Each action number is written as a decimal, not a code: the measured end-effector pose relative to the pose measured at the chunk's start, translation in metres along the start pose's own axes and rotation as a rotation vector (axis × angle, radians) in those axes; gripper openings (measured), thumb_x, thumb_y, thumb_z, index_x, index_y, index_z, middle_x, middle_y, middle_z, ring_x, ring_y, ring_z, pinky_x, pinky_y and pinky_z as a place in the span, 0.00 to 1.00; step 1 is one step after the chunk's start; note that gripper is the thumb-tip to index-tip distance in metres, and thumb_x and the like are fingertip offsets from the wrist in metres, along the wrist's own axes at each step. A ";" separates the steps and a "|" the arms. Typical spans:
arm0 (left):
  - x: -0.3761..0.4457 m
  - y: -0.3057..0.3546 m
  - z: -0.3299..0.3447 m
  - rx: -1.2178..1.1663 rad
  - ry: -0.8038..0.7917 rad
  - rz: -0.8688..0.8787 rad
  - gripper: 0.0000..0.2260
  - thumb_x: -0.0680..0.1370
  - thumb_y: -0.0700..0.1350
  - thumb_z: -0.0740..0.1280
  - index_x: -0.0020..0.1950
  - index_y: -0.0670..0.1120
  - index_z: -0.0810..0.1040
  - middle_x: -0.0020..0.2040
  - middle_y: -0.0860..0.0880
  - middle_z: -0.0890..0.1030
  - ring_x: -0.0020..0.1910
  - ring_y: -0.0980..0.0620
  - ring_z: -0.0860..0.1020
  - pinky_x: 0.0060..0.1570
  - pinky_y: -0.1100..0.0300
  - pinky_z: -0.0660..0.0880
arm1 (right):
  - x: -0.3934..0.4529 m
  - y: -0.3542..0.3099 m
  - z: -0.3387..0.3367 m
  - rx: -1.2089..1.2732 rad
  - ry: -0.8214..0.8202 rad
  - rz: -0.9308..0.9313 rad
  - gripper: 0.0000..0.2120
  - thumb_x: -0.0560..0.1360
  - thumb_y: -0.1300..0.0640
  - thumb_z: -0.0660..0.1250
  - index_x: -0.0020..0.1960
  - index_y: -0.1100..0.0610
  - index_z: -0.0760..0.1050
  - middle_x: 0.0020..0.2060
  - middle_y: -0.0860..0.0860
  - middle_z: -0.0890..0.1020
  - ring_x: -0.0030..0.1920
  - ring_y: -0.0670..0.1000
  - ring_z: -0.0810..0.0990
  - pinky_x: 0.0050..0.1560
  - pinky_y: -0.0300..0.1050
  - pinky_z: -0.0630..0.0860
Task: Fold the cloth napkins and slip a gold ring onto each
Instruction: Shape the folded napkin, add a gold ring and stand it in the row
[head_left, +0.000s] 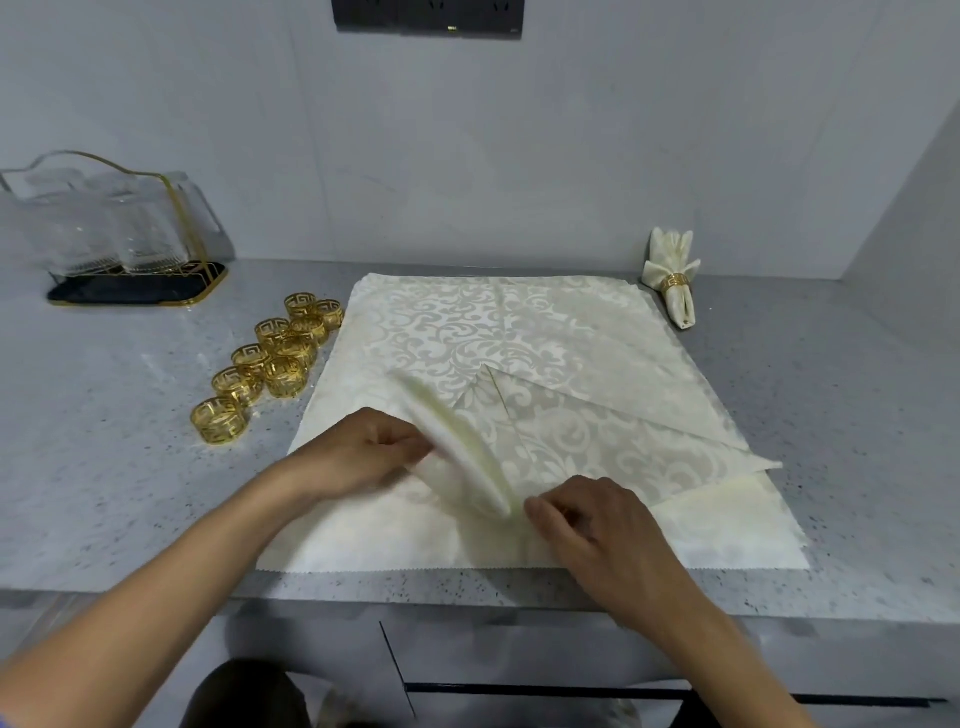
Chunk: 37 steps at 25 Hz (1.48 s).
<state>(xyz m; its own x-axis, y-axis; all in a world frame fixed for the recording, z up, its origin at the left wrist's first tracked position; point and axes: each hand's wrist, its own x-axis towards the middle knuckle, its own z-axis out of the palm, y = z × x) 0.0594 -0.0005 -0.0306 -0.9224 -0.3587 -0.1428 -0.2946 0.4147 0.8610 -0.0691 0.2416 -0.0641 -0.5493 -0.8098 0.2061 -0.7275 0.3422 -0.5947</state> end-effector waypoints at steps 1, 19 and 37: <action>0.004 -0.001 0.006 -0.014 0.083 -0.051 0.15 0.78 0.49 0.70 0.34 0.44 0.81 0.28 0.53 0.73 0.30 0.53 0.69 0.36 0.58 0.64 | 0.001 -0.003 -0.002 0.031 -0.004 0.045 0.22 0.75 0.33 0.54 0.38 0.47 0.74 0.32 0.45 0.78 0.35 0.45 0.75 0.39 0.42 0.72; 0.030 -0.002 0.041 0.338 0.480 -0.172 0.17 0.78 0.50 0.64 0.30 0.45 0.73 0.23 0.55 0.71 0.29 0.53 0.72 0.46 0.55 0.67 | 0.004 0.000 0.024 -0.037 0.248 0.118 0.06 0.75 0.48 0.70 0.51 0.48 0.79 0.32 0.42 0.77 0.40 0.47 0.75 0.46 0.49 0.74; 0.011 0.032 0.118 0.977 0.171 0.658 0.17 0.78 0.60 0.58 0.60 0.55 0.78 0.50 0.55 0.81 0.48 0.52 0.77 0.47 0.57 0.69 | 0.032 0.070 -0.111 -0.354 -0.001 0.218 0.12 0.79 0.49 0.65 0.61 0.49 0.76 0.53 0.45 0.81 0.53 0.48 0.78 0.49 0.44 0.73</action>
<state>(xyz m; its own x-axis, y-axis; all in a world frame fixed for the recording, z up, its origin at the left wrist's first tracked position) 0.0106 0.1076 -0.0623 -0.9442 0.0857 0.3181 0.0894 0.9960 -0.0029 -0.1834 0.2924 -0.0131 -0.7060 -0.7006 0.1036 -0.6905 0.6484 -0.3205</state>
